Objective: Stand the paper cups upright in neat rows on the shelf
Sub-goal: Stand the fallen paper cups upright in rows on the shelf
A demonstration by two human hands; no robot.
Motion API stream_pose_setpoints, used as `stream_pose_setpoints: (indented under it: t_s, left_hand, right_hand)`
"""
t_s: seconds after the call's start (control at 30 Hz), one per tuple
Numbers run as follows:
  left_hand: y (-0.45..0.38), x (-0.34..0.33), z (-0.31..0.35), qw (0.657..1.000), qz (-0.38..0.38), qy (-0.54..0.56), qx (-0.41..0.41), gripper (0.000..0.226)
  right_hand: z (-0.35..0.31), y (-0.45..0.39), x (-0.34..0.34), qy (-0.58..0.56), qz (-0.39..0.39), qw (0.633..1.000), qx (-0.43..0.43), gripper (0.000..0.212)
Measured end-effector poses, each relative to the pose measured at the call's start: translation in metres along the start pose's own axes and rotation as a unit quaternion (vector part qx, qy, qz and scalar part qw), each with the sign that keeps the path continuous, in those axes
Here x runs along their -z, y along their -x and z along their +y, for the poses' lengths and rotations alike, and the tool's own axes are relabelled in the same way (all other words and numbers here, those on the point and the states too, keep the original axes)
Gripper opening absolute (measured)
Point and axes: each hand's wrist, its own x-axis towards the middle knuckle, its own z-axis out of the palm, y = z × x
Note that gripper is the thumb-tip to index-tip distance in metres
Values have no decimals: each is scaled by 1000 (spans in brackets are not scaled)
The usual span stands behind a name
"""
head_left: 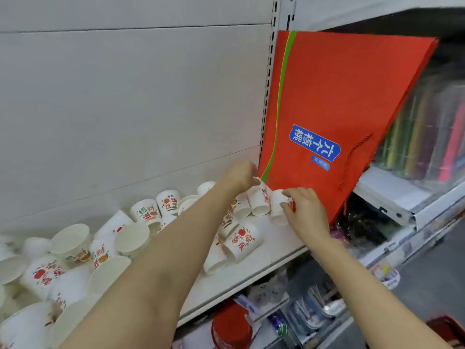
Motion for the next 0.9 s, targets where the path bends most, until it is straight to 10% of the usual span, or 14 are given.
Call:
stream_pose_setpoints:
  t_s: [0.33, 0.57, 0.9]
  left_hand:
    - [-45, -19, -1, 991, -103, 47, 67, 25]
    - [-44, 3, -15, 993, -19, 115, 33, 10]
    - [-37, -19, -23, 999, 33, 34, 7, 14]
  right_hand:
    - [9, -53, -15, 165, -158, 973, 19, 36]
    - [20, -62, -16, 56, -165, 984, -25, 13]
    - [33, -58, -13, 31, -223, 971, 86, 35]
